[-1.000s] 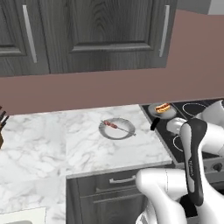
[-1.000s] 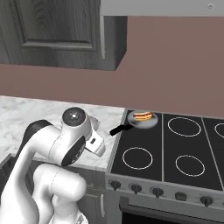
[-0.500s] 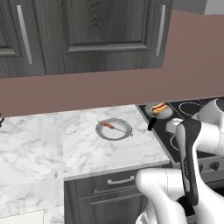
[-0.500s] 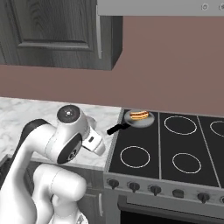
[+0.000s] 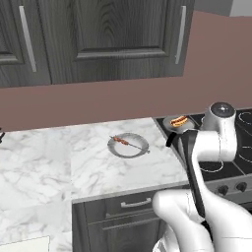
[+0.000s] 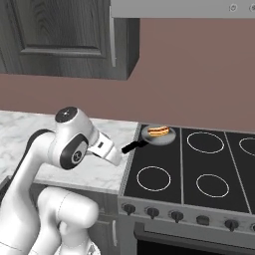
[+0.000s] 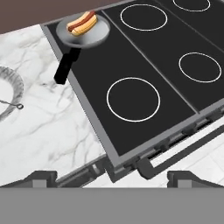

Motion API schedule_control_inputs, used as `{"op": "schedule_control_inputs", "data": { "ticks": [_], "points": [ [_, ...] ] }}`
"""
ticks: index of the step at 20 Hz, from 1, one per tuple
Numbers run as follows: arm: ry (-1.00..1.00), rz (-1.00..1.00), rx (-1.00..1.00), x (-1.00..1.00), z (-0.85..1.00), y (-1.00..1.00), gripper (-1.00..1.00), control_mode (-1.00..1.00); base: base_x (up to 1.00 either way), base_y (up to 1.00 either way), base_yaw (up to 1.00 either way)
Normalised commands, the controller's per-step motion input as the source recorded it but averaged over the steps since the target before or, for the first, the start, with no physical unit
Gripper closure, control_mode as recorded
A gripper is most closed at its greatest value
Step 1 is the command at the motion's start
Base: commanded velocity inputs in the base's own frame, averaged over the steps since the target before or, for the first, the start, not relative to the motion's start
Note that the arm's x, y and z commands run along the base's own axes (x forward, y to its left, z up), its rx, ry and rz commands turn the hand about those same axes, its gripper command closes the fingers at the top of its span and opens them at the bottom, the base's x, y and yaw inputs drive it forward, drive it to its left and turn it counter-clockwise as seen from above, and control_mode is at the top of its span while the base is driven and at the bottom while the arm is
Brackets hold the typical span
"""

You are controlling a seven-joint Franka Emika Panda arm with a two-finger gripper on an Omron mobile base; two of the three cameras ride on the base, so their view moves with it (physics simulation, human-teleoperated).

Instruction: Place the cold items (onion and orange) from the fridge in one tupperware on the dining counter. Place the warm items (hot dog and kebab skewer) in the stove area in another tupperware.

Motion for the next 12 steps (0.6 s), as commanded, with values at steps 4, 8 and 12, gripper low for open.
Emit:
{"op": "schedule_control_inputs", "data": {
  "ticks": [4, 8, 12],
  "points": [
    [0.00, -0.06, 0.00, 0.38, 0.19, -0.49, -1.00, -1.00, 0.00, 0.00, 0.00],
    [0.00, -0.12, 0.05, 0.53, 0.13, -0.40, -1.00, -1.00, 0.00, 0.00, 0.00],
    [-0.03, -0.08, 0.19, 0.60, 0.11, -0.30, -1.00, -1.00, 0.00, 0.00, 0.00]
  ]
}}
